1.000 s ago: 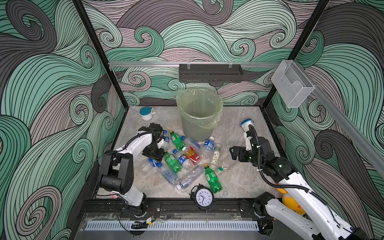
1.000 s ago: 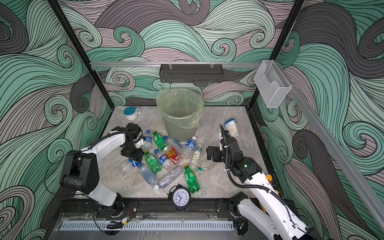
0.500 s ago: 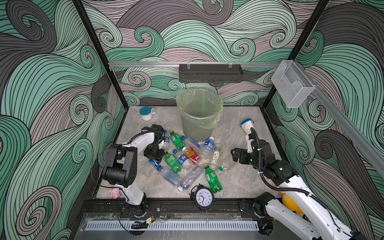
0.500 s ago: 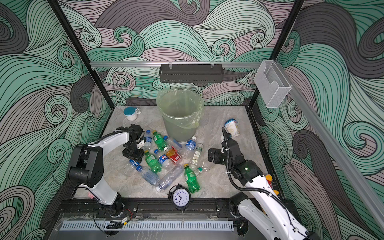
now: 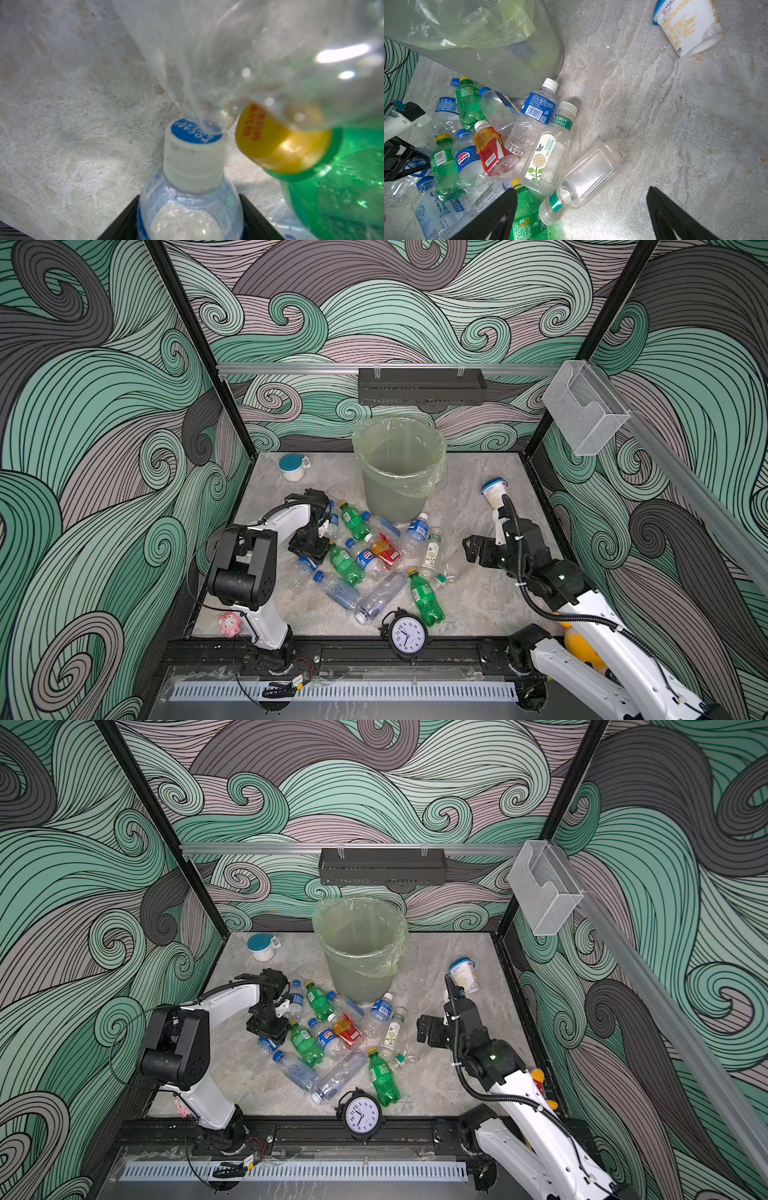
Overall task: Throw the plastic bottles in the bin
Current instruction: 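Grasp the blue-capped water bottle by its cap with the left gripper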
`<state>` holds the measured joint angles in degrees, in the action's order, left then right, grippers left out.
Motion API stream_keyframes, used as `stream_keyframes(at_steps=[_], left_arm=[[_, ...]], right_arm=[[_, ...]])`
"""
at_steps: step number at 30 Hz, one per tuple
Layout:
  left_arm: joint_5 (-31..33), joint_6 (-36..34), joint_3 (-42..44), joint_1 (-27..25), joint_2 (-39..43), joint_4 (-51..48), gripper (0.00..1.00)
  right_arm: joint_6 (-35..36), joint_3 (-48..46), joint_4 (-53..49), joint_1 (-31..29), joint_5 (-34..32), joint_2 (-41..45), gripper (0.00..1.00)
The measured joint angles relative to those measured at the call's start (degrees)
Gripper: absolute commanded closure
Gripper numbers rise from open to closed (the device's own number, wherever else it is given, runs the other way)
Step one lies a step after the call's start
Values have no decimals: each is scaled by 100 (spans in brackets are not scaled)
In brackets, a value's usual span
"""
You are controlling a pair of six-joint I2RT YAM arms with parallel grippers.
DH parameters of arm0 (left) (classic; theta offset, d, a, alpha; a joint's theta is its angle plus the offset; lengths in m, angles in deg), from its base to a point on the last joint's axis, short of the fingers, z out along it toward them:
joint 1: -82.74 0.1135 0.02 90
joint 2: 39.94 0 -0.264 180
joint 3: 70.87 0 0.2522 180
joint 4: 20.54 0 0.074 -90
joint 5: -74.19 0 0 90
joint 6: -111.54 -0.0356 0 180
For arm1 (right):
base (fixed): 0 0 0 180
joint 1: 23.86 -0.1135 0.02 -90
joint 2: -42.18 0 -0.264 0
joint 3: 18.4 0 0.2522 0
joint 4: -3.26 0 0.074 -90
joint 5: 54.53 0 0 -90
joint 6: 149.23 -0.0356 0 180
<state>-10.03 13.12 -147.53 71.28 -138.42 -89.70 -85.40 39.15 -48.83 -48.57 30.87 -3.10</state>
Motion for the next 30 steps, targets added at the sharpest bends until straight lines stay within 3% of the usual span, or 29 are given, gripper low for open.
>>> stream_keyframes(at_steps=[7, 15, 30], left_arm=[[4, 17, 0, 0, -2, 22, 42], [190, 76, 42, 31, 208, 39, 45], [317, 195, -348, 337, 2529, 28, 48]], right_arm=[[0, 0, 0, 11, 0, -7, 3], [13, 24, 2, 22, -17, -22, 3], [160, 57, 4, 24, -85, -328, 7]])
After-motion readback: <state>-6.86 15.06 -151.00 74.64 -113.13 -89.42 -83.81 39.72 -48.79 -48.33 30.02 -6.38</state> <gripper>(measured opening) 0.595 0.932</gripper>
